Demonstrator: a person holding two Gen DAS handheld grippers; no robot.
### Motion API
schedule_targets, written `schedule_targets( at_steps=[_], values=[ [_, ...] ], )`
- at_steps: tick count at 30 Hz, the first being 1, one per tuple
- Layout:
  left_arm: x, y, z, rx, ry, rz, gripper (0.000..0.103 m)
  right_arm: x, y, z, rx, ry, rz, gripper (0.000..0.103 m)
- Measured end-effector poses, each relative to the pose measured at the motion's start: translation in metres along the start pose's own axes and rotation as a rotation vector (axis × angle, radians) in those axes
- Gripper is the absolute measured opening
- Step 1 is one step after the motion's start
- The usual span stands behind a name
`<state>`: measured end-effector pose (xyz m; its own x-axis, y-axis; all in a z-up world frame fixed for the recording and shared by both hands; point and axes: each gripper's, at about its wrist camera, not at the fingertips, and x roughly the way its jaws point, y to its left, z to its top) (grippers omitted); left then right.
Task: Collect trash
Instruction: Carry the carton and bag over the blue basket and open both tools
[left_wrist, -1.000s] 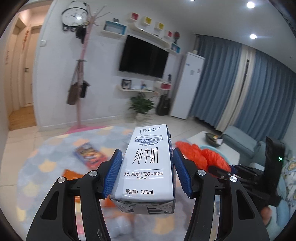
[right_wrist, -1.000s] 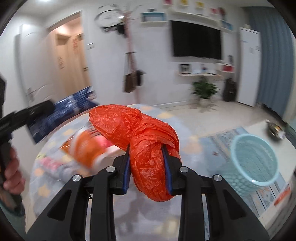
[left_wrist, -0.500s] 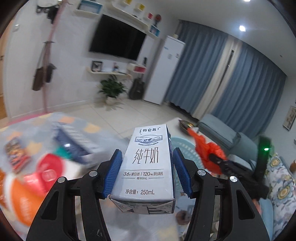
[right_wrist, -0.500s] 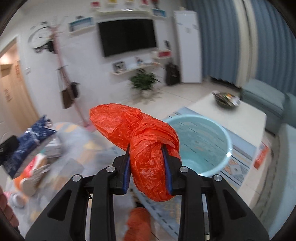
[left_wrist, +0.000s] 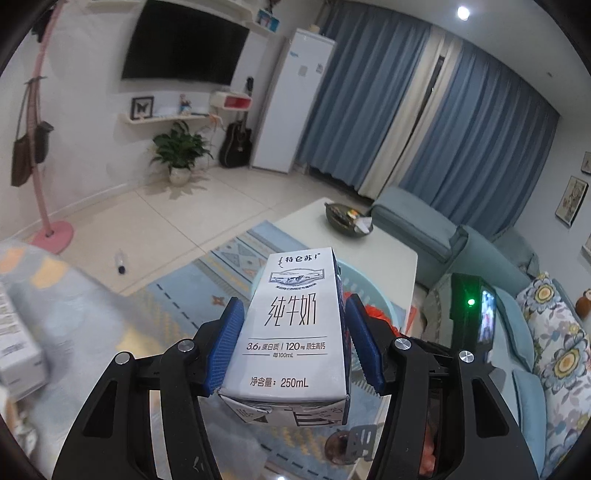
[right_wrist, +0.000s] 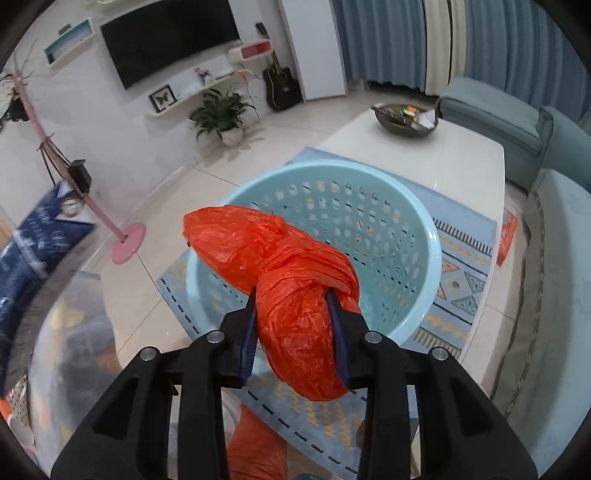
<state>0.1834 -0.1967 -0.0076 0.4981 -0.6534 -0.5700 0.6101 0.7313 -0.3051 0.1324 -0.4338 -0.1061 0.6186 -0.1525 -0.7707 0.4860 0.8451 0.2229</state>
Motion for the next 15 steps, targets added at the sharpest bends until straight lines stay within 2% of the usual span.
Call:
schedule_targets(
  at_steps=[1,4,6,7,9,10,13,15],
  values=[
    [0.01,-0.003,0.001,0.003,0.014,-0.002,0.056,0.001,-0.003,0.001,0.005,0.003,0.0,0.032],
    [0.032,-0.009,0.005,-0.002,0.046,-0.017,0.056,0.003,-0.014,0.002,0.02,-0.003,-0.018,0.052],
    [0.043,-0.013,0.007,-0.001,0.061,-0.023,0.054,0.004,-0.019,0.002,0.024,-0.009,-0.032,0.053],
    [0.051,-0.016,0.008,0.003,0.069,-0.031,0.047,0.005,-0.022,0.002,0.024,-0.008,-0.035,0.053],
    [0.064,-0.018,0.01,0.005,0.082,-0.028,0.047,0.007,-0.027,0.003,0.026,-0.007,-0.037,0.053],
    [0.069,-0.019,0.012,0.005,0.083,-0.025,0.049,0.009,-0.03,0.004,0.028,-0.007,-0.042,0.053],
    [0.085,-0.014,0.012,-0.015,0.12,-0.012,0.066,0.012,-0.035,0.006,0.043,-0.005,-0.041,0.053],
    [0.086,-0.009,0.01,-0.038,0.125,-0.016,0.067,0.013,-0.034,0.008,0.038,-0.02,-0.032,0.053]
  ],
)
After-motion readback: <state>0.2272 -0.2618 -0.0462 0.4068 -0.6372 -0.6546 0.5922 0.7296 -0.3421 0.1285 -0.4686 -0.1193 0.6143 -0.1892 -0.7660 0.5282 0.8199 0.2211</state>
